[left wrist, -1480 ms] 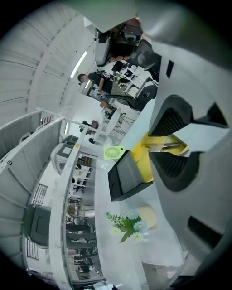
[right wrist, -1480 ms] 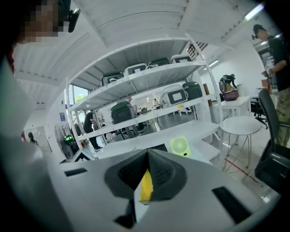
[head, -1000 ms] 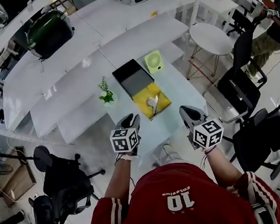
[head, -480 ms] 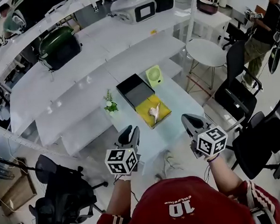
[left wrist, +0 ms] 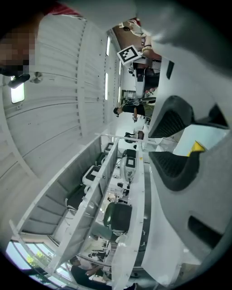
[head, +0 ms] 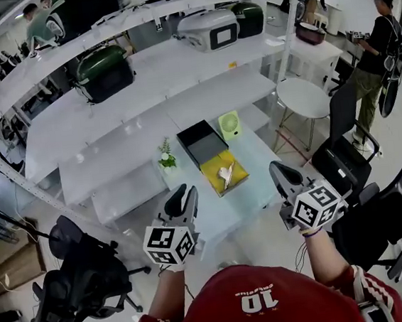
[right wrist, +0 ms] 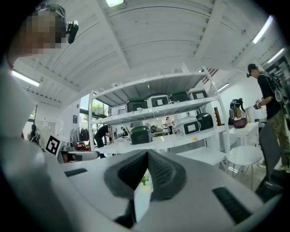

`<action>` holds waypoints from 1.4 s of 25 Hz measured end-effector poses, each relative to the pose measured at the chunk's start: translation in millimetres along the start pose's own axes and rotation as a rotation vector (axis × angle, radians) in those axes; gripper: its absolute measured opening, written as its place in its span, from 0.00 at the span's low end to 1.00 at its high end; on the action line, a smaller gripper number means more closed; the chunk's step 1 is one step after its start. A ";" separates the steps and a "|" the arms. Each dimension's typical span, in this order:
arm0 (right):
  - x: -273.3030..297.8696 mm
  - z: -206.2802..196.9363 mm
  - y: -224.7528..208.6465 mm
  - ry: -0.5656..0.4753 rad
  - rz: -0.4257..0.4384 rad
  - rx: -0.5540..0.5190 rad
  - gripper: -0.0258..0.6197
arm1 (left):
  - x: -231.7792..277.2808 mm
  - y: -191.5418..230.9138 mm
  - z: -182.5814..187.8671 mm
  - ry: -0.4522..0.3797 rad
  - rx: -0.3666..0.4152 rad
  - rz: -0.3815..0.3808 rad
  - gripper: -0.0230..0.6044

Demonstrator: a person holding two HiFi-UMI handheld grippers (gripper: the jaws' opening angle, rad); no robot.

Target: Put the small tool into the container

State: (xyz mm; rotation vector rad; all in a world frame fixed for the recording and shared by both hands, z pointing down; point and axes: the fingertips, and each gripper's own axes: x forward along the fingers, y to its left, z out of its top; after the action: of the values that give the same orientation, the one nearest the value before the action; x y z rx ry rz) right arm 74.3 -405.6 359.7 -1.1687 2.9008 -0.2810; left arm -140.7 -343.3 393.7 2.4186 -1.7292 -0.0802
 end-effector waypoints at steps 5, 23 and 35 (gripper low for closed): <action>-23.8 29.9 4.4 -0.048 0.051 -0.023 0.05 | -23.1 -23.9 28.5 -0.058 0.027 0.042 0.19; -83.9 55.3 -7.3 -0.123 0.062 -0.038 0.05 | -75.4 -81.5 77.3 -0.196 0.090 0.197 0.12; -83.9 57.2 -1.1 -0.134 0.098 -0.030 0.05 | -84.6 -83.8 81.2 -0.207 0.111 0.230 0.05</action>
State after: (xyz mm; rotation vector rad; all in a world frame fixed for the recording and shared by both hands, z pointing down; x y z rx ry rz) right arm 139.6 -358.1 298.1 -1.0028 2.8434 -0.1519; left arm -101.4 -245.7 295.2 2.3372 -2.1443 -0.2181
